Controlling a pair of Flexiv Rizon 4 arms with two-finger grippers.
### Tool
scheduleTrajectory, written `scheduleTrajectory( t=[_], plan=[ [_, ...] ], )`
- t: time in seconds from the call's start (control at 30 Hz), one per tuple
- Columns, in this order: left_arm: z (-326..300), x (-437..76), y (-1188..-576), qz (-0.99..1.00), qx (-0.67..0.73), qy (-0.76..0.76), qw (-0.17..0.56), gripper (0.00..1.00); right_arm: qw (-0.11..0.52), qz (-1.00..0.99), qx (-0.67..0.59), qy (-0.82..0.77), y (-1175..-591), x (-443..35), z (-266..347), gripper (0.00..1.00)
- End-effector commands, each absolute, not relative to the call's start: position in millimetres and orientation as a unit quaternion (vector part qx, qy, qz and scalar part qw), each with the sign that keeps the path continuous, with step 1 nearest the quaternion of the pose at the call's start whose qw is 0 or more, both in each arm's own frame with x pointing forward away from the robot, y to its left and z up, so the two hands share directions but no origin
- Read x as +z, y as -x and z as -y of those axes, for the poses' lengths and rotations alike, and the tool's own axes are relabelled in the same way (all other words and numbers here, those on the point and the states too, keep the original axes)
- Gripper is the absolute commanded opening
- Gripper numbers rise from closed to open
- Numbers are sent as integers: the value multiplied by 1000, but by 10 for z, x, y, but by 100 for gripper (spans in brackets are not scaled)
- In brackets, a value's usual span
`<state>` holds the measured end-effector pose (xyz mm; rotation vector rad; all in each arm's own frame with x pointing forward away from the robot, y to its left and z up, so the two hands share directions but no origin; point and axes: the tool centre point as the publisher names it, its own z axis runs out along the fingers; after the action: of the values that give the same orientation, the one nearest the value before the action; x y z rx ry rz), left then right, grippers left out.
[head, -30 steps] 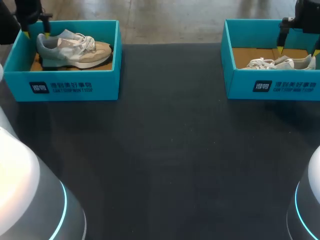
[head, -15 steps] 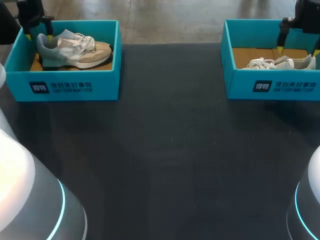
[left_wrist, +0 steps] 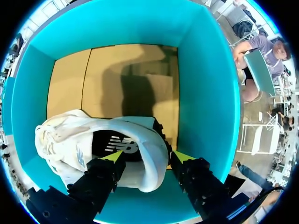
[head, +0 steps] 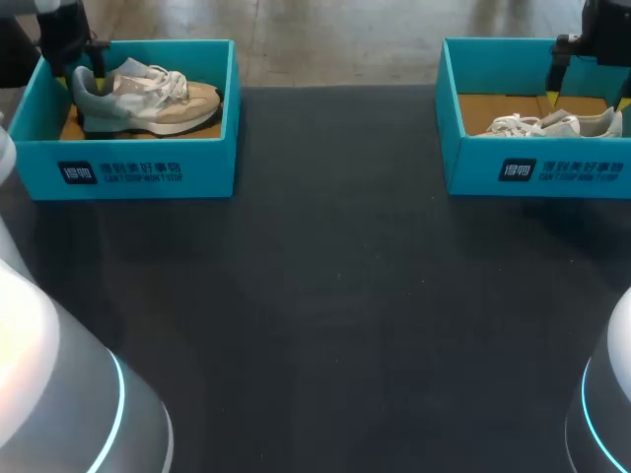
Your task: Take the shoe out of the shoebox, open the shoe tongue, remove and reinsert the insole, then place the shoe into the shoebox
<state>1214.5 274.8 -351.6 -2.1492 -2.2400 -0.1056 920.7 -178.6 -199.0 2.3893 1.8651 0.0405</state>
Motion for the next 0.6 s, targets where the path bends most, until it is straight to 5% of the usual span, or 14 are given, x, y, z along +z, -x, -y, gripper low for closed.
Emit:
scheduleTrajectory(
  t=[0.03,0.17,0.37,0.47,0.53,0.57,0.6],
  plan=[
    [-2768,-3571,-12172,721,-32,692,17,66,55,-614,13,-787,-9203,-1990,1786,100],
    [-2772,-3596,-12184,722,-32,691,15,63,55,-614,13,-787,-9203,-1990,1786,100],
    [-2770,-3647,-12184,722,-30,691,15,39,55,-614,13,-787,-9203,-1990,1786,100],
    [-2766,-3660,-12183,722,-29,692,16,35,55,-614,13,-787,-9203,-1990,1786,100],
    [-2764,-3670,-12176,720,-30,693,16,25,55,-614,13,-787,-9203,-1990,1786,100],
    [-2764,-3672,-12174,720,-30,693,15,6,55,-614,13,-787,-9203,-1990,1786,100],
    [-2765,-3673,-12168,719,-30,694,15,0,55,-614,13,-787,-9203,-1990,1786,100]
  ],
)
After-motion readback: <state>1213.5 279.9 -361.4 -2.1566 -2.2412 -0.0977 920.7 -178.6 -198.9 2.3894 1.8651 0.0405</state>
